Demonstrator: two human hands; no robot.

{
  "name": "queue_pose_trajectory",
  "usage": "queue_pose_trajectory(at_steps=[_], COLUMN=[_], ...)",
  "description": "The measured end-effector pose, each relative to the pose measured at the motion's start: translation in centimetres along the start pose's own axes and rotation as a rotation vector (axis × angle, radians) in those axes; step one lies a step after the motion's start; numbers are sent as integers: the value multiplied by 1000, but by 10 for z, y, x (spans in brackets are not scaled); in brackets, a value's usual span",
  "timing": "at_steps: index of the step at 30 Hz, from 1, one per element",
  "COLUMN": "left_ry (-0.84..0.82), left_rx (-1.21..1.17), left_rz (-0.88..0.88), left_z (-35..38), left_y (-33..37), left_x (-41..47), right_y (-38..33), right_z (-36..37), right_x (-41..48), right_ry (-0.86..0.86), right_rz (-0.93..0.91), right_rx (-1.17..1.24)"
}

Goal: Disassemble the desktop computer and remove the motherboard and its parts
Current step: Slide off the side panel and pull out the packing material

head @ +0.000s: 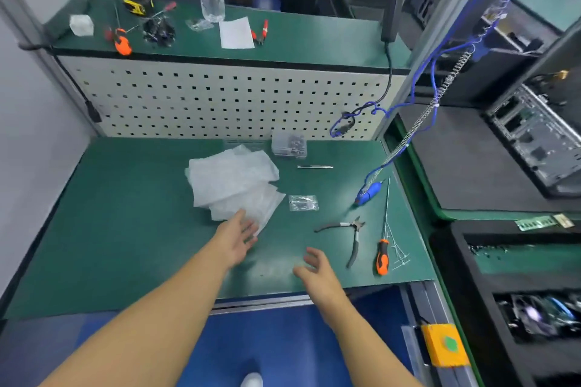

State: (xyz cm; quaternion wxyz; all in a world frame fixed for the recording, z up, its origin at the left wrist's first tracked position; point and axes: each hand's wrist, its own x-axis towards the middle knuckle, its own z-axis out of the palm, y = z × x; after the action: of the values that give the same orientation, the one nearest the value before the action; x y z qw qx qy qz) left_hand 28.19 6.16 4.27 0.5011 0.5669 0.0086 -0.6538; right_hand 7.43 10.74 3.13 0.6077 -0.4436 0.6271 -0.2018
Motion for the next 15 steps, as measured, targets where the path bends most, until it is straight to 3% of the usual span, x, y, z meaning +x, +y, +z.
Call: queue_pose_trajectory(at_steps=[7,15], left_ry=[-138,-326], left_rx=[238,506], left_rz=[-33,-8], left_z=[21,95], left_y=[-25,-61], left_x=[-19,-45], right_y=[-11,-18], right_z=[-19,-94], right_x=[-5,-50], right_ry=[82,244], right_rz=[-27,-81], right_rx=[80,242])
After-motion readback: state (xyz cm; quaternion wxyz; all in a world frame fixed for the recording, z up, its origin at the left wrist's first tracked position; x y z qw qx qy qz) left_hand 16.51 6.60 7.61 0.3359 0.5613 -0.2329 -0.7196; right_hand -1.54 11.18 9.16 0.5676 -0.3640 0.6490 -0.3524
